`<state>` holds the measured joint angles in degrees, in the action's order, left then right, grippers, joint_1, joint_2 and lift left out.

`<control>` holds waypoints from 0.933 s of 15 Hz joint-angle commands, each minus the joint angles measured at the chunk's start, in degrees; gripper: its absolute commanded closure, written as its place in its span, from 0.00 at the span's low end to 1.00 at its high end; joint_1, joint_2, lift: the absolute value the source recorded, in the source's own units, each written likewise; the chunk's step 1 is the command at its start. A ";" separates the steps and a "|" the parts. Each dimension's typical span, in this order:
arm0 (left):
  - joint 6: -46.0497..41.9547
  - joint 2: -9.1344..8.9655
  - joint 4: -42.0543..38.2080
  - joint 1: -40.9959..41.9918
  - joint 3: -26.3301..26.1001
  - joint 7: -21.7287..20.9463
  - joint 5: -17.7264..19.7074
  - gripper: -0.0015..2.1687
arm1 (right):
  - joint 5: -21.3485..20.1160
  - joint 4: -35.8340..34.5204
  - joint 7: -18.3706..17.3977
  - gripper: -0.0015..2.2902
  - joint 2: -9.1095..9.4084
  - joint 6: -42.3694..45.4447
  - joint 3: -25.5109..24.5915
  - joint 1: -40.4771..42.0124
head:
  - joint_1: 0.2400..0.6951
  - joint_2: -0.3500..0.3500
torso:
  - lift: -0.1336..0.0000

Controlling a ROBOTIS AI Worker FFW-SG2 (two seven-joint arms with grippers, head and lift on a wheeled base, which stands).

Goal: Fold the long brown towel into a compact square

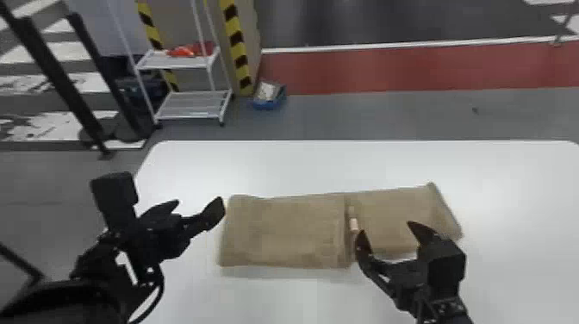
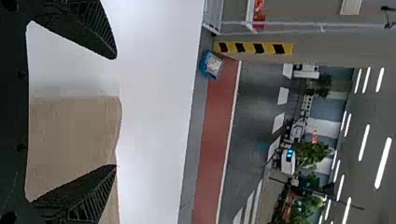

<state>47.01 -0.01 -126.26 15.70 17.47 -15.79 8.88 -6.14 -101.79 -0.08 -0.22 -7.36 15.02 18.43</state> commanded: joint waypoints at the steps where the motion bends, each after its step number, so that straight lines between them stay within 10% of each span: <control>1: -3.99 -0.14 0.31 3.20 8.54 -2.05 4.83 0.02 | 0.08 5.20 -0.01 0.05 0.14 -0.87 3.18 -4.37 | 1.00 0.83 | 0.19; 3: -8.91 -0.14 1.46 5.57 13.29 -3.46 8.61 0.02 | 0.08 9.33 -0.01 0.05 0.28 -1.04 5.90 -7.45 | 1.00 0.99 | 0.19; 14: -11.37 -0.14 4.62 7.15 16.28 -7.85 9.93 0.02 | 0.69 13.99 0.08 0.05 0.28 1.77 7.22 -10.43 | 1.00 1.00 | 0.19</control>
<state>35.65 0.00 -121.66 22.85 33.85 -23.62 18.86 -5.45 -87.89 0.01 0.00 -6.38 22.21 8.23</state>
